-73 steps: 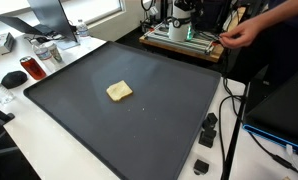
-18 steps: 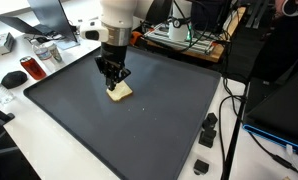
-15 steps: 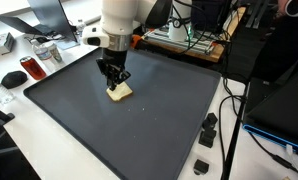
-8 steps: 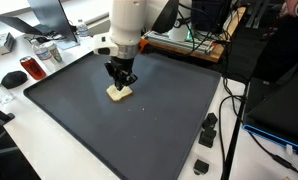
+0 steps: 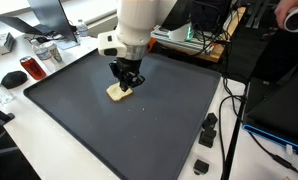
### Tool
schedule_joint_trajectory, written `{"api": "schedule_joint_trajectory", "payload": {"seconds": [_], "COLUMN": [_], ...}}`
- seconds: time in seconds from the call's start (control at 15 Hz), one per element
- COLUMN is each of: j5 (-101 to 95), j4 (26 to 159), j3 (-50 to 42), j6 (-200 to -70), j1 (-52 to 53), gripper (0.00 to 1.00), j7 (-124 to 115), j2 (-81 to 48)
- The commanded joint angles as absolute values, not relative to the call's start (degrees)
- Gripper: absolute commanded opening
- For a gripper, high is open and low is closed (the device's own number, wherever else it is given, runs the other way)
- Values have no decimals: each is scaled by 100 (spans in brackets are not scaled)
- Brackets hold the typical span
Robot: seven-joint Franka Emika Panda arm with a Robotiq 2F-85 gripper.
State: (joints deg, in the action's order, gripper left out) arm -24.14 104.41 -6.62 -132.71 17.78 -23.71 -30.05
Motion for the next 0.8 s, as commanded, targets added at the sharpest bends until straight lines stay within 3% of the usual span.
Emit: {"api": "schedule_joint_trajectory", "payload": {"seconds": [0.0, 0.73], "j5": [-2168, -876], "j4": [9647, 8226], "j3": [-425, 32], "j6": [-12542, -11086], "j1": [1621, 410], "gripper": [5, 5], "j7": [-2128, 79], "j2": [-3336, -3721]}}
